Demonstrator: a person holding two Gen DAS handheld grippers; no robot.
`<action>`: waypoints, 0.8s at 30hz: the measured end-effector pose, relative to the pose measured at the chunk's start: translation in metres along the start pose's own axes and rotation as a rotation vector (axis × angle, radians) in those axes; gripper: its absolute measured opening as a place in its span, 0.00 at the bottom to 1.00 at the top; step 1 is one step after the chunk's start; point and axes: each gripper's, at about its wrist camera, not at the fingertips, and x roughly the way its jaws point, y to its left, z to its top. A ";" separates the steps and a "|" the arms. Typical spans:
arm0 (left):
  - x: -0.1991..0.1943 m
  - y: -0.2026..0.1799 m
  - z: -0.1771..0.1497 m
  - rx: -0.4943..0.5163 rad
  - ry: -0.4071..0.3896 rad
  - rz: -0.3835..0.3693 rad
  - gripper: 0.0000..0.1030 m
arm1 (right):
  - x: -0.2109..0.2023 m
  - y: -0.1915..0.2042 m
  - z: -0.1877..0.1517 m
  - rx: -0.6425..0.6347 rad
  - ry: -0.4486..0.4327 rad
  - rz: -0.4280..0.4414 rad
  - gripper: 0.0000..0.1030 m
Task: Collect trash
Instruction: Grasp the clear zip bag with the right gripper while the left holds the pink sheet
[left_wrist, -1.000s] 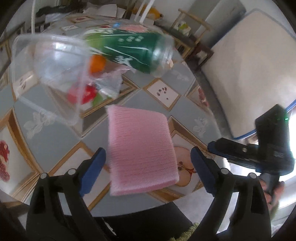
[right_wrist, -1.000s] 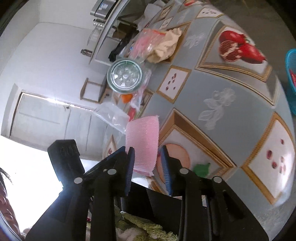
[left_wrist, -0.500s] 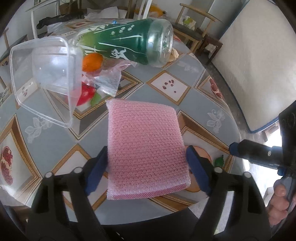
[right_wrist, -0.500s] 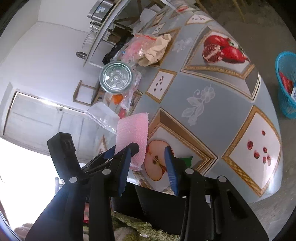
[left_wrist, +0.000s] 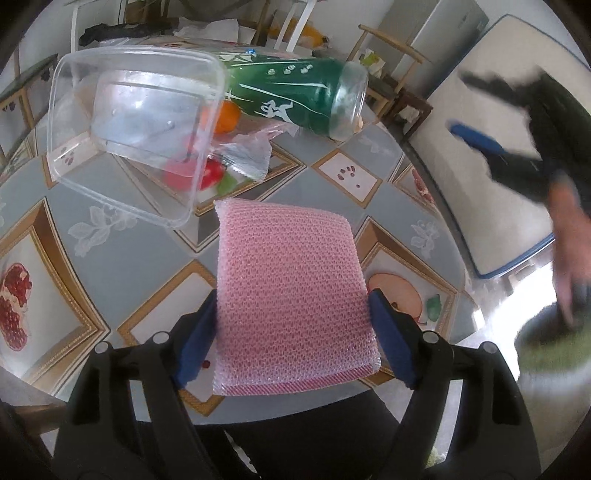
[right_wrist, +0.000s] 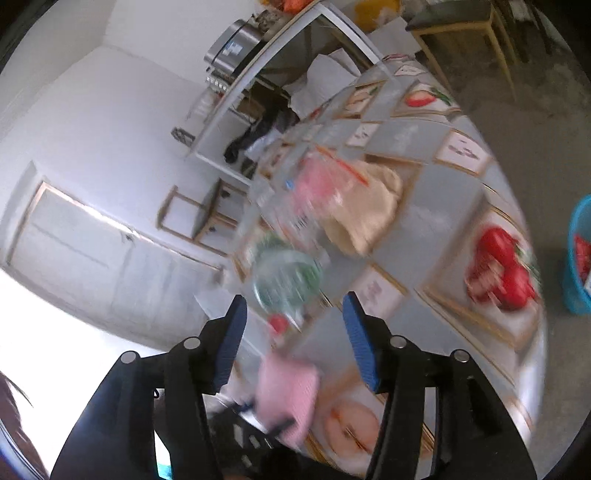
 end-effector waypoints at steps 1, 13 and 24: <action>-0.001 0.001 -0.001 -0.002 -0.003 -0.009 0.73 | 0.013 -0.003 0.015 0.033 0.008 0.016 0.53; -0.006 0.013 -0.001 -0.033 -0.012 -0.098 0.73 | 0.140 -0.061 0.071 0.358 0.184 0.044 0.53; -0.011 0.021 -0.002 -0.049 -0.013 -0.140 0.73 | 0.154 -0.080 0.071 0.450 0.120 0.083 0.39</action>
